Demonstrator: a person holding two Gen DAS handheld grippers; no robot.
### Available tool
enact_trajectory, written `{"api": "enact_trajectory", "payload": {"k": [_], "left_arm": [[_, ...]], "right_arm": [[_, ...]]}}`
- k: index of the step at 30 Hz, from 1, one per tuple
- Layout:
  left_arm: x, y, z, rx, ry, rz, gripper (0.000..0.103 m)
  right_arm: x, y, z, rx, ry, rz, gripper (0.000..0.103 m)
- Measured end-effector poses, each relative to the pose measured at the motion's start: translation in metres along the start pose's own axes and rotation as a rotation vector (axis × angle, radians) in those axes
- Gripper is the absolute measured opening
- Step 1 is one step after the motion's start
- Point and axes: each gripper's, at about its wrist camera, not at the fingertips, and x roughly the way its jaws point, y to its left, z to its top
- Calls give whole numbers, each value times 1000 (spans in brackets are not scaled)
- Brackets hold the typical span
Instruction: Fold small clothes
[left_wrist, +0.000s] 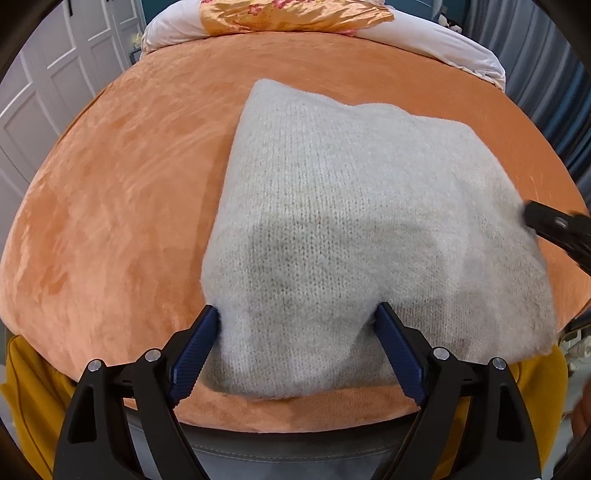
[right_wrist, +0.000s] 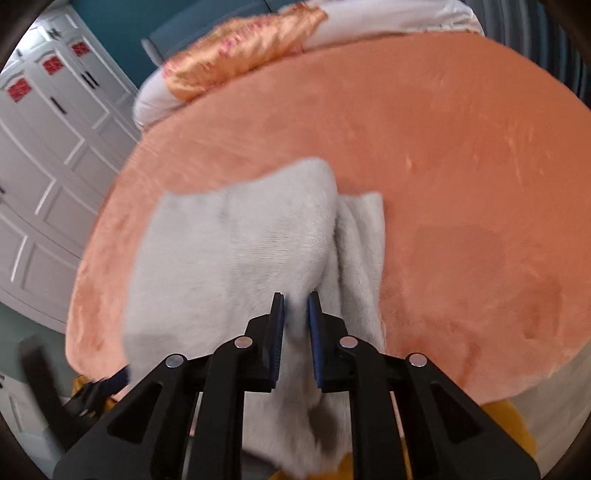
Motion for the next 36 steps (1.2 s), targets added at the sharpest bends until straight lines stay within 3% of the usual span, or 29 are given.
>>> {"api": "enact_trajectory", "payload": {"k": [2, 4, 6, 7, 10, 13, 17, 21, 24, 29, 31, 34, 36], "left_arm": [[0, -1, 0, -1, 0, 2, 85], [1, -2, 0, 2, -4, 5, 85], [1, -4, -1, 3, -5, 7, 86], [1, -4, -1, 3, -3, 7, 86], [1, -4, -1, 4, -1, 7, 86], [0, -5, 0, 0, 1, -1, 86], [1, -7, -1, 10, 0, 11, 86], [0, -6, -2, 18, 1, 17, 87], [0, -3, -2, 1, 8, 5, 86], [-10, 0, 0, -22, -6, -23, 85], [-21, 4, 5, -69, -39, -63, 85], [-32, 10, 18, -108, -77, -78, 85], [-28, 10, 25, -100, -75, -60, 85]], "right_arm": [[-6, 0, -14, 1, 23, 10, 33], [-2, 0, -27, -4, 58, 5, 36], [12, -2, -41, -28, 95, -24, 32], [20, -2, -45, -29, 111, -29, 18], [0, -1, -45, -16, 23, 0, 11], [-19, 0, -38, -18, -36, 14, 10], [27, -18, -52, -9, 116, -38, 10], [23, -7, -55, -61, 95, -73, 12], [13, 2, -47, -54, 94, -87, 15], [-9, -9, -28, 45, 33, -19, 28], [-8, -12, -21, 48, 24, -21, 33], [9, -8, -9, 32, 46, -22, 48], [28, -6, -5, 22, 69, -20, 48]]}}
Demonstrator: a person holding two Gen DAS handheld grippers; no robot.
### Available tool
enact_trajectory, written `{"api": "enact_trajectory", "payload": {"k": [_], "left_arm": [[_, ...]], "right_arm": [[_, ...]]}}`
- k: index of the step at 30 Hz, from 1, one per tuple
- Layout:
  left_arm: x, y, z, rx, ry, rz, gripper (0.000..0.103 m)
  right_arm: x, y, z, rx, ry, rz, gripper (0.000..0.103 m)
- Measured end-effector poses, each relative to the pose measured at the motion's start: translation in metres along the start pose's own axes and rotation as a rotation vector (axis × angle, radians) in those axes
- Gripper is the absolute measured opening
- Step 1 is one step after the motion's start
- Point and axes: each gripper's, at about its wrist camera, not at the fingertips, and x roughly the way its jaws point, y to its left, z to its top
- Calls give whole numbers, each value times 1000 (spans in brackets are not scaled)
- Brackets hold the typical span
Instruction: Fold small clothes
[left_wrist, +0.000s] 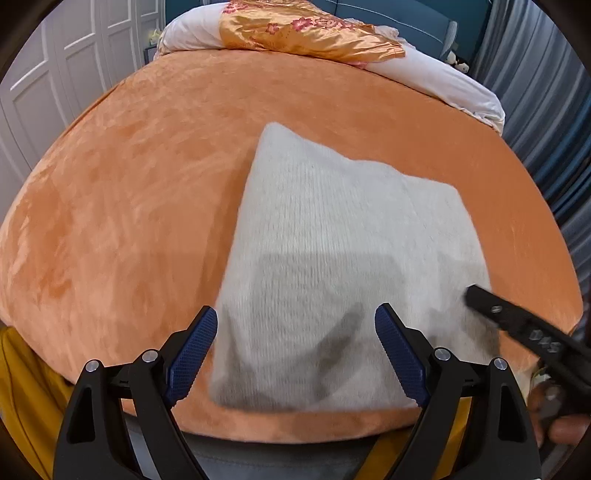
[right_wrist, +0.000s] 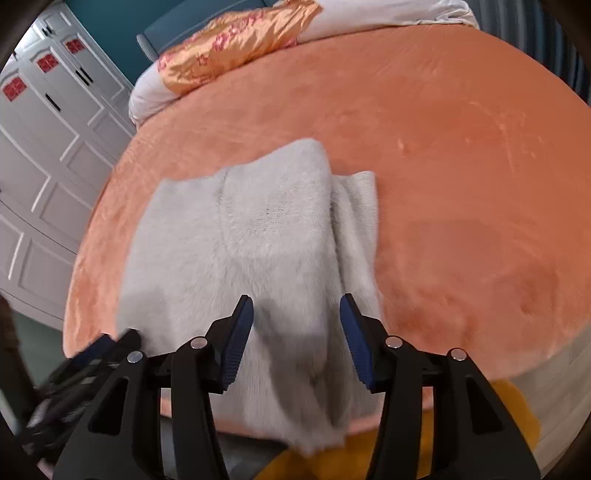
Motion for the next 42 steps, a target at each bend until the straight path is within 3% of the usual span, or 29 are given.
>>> {"api": "enact_trajectory", "payload": {"k": [2, 5, 7, 11, 13, 16, 18, 20, 22, 29, 38, 41, 42], "left_arm": [[7, 0, 3, 10, 20, 17, 85], [10, 3, 3, -5, 33, 15, 85], [13, 3, 0, 3, 39, 15, 86], [23, -3, -7, 24, 66, 31, 86], [23, -5, -8, 43, 57, 47, 86], [22, -5, -9, 55, 52, 51, 86], [22, -4, -10, 40, 56, 44, 86], [22, -4, -9, 34, 59, 46, 86], [20, -6, -8, 28, 59, 44, 86], [15, -5, 2, 14, 66, 22, 85], [21, 9, 21, -30, 75, -35, 87], [39, 17, 25, -69, 121, -89, 91], [43, 19, 26, -77, 127, -95, 97]], "right_arm": [[6, 6, 4, -31, 1, 5, 11], [-37, 6, 8, -25, -132, 58, 9], [-53, 0, 6, -8, -167, 60, 9], [6, -26, -12, 25, 27, -9, 9], [2, -26, -15, 34, -6, 10, 10], [-17, -17, -11, 34, -22, 2, 14], [-28, -17, -11, 38, -45, -26, 24], [-40, -22, -13, 59, -79, -49, 56], [-43, -29, -15, 87, -81, -62, 65], [-12, -45, -14, 175, 18, 26, 71], [16, -33, -13, 157, 81, 68, 77], [28, -31, -12, 165, 97, 77, 80], [30, -33, -11, 170, 98, 83, 81]]}}
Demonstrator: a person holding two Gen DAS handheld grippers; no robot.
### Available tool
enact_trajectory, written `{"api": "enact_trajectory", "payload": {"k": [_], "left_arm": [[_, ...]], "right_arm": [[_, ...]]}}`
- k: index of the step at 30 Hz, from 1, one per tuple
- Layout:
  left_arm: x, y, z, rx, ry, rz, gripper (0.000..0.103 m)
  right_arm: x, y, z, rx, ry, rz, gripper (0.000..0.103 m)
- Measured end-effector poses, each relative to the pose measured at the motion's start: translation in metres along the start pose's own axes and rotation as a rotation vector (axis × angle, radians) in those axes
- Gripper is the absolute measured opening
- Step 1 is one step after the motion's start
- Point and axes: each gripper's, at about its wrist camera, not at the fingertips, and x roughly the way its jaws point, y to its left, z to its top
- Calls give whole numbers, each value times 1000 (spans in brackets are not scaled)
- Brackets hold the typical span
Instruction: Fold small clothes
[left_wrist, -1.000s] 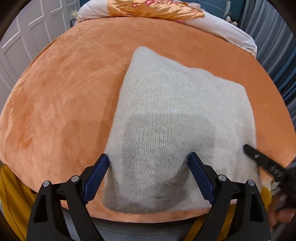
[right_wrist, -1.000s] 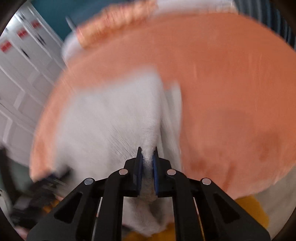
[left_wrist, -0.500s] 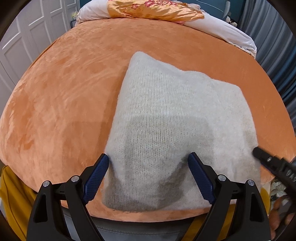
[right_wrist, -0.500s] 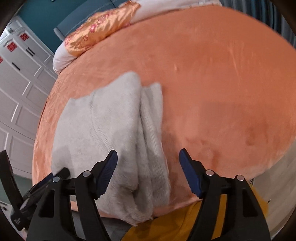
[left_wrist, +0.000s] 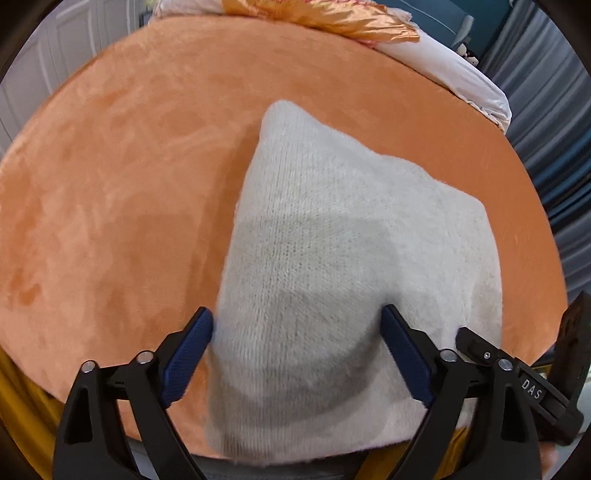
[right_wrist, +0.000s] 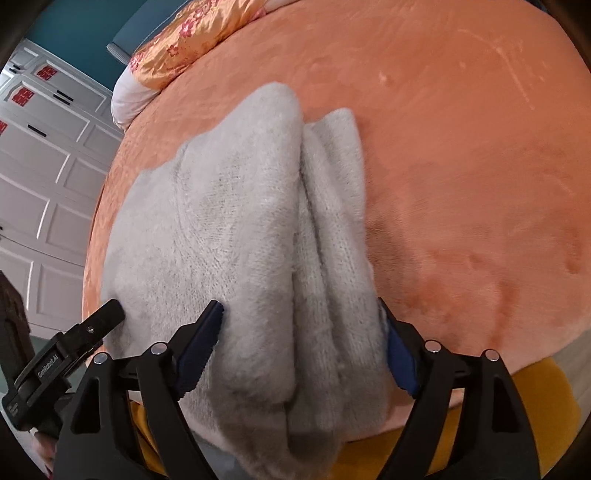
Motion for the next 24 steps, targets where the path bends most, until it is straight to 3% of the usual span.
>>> {"api": "enact_trajectory", "payload": {"k": [5, 9, 11, 12, 14, 18, 24], "left_arm": [[21, 10, 4, -44, 30, -76, 98], [26, 8, 6, -59, 34, -102, 98], [25, 4, 7, -36, 46, -104, 97], [22, 3, 8, -14, 53, -112, 94], [16, 1, 10, 9, 61, -133, 83], [-2, -1, 12, 72, 54, -161, 60], [-38, 2, 8, 96, 12, -226, 51]], "right_arm": [[7, -3, 5, 6, 2, 10, 88], [9, 4, 6, -20, 0, -5, 86], [8, 7, 7, -21, 3, 20, 68], [5, 8, 6, -14, -2, 17, 64], [-5, 14, 4, -35, -17, 12, 43], [-35, 32, 1, -74, -78, 46, 34], [-83, 74, -11, -147, -169, 67, 33]]}}
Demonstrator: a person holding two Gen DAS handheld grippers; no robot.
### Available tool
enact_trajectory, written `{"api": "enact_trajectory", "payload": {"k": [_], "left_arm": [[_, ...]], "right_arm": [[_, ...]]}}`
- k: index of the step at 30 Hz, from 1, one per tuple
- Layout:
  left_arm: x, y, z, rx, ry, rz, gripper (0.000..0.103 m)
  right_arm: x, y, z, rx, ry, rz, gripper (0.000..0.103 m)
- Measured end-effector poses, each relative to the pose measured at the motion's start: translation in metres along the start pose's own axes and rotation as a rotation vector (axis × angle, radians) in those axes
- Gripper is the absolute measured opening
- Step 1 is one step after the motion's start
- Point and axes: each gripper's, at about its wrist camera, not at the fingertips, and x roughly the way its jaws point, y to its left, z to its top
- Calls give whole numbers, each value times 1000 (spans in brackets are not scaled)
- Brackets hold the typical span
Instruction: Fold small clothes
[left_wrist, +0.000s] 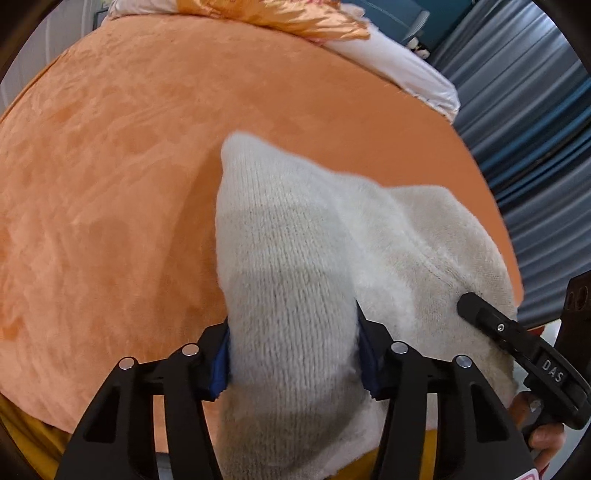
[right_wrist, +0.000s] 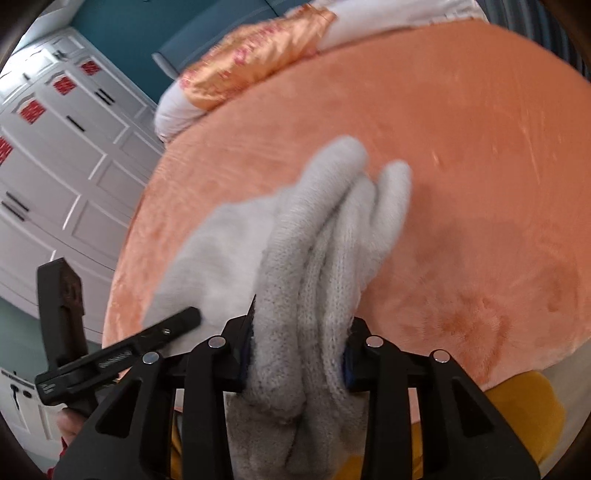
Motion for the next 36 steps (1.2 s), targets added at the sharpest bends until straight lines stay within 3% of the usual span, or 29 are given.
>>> {"api": "enact_trajectory", "payload": {"k": [13, 17, 20, 23, 26, 29, 30, 31, 33, 36], "left_arm": [[-95, -6, 12, 73, -191, -93, 48], [-137, 1, 30, 99, -311, -56, 48], [-164, 14, 48, 114, -401, 9, 48], [-168, 36, 63, 108, -439, 61, 48], [-133, 73, 78, 86, -379, 144, 54], [-67, 129, 70, 12, -212, 252, 51], [-53, 143, 64, -17, -161, 291, 41], [-48, 156, 53, -47, -137, 280, 41], [-55, 172, 38, -106, -147, 231, 41], [-68, 177, 29, -137, -188, 220, 41]], "right_arm": [[-75, 77, -2, -162, -186, 54, 33], [-75, 118, 15, -239, -252, 121, 33], [-57, 143, 30, -269, -283, 189, 33], [-25, 153, 41, -263, -282, 226, 34], [40, 133, 44, -170, -181, 148, 40], [117, 88, 23, -14, 24, -21, 39], [122, 80, 15, 6, 36, -65, 37], [120, 74, 8, 17, 33, -69, 36], [105, 74, -1, 2, 5, -52, 36], [94, 96, 6, -101, -16, -77, 35]]}}
